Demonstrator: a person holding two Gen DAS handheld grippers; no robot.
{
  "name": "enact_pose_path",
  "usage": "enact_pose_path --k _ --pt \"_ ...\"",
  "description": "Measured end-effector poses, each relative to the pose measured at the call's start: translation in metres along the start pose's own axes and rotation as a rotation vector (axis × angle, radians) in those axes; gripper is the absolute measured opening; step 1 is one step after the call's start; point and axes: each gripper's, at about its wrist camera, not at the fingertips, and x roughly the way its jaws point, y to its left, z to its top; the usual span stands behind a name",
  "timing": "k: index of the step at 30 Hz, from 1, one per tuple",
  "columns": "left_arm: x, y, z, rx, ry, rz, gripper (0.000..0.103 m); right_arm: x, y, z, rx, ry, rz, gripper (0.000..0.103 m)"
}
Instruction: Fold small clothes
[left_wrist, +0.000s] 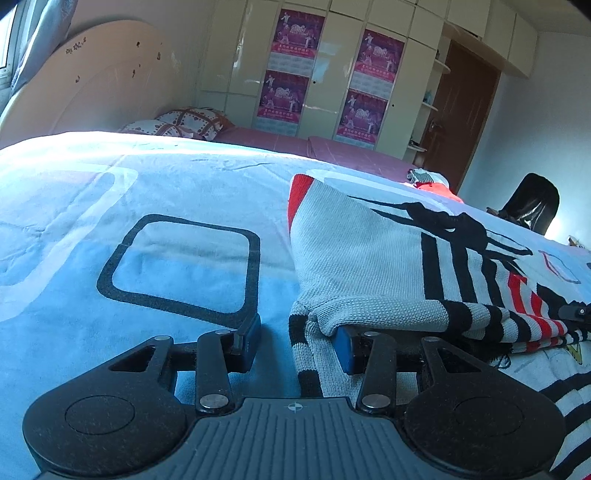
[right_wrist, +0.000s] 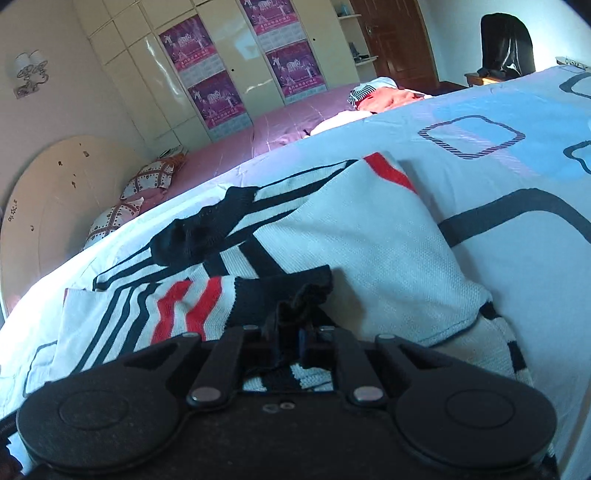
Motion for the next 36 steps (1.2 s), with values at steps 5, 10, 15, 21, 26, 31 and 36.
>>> enact_pose_path --k 5,10,15,21,26,31,36 --pt "-0.012 0.007 0.009 0.061 0.069 -0.041 0.044 -0.01 -0.01 0.001 0.03 -0.009 -0.037 0.024" --pt "-0.041 -0.008 0.035 0.134 -0.036 -0.06 0.046 -0.036 -0.002 0.016 -0.073 -0.132 -0.03 0.02" --pt "0.002 -0.068 0.038 0.231 0.003 -0.186 0.055 -0.007 0.042 0.002 -0.28 -0.024 0.06 0.027" --pt "0.011 -0.066 0.036 0.23 0.019 -0.205 0.066 -0.002 0.032 0.003 -0.284 0.019 -0.004 0.026" --pt "0.048 -0.05 0.082 0.235 -0.039 -0.171 0.066 0.018 0.06 0.028 -0.252 -0.023 0.104 0.026" --pt "0.116 -0.04 0.102 0.244 0.075 -0.12 0.066 0.07 0.096 0.021 -0.334 0.092 0.151 0.027" --pt "0.105 -0.039 0.103 0.263 0.022 -0.105 0.068 0.055 0.095 0.022 -0.323 0.015 0.146 0.026"
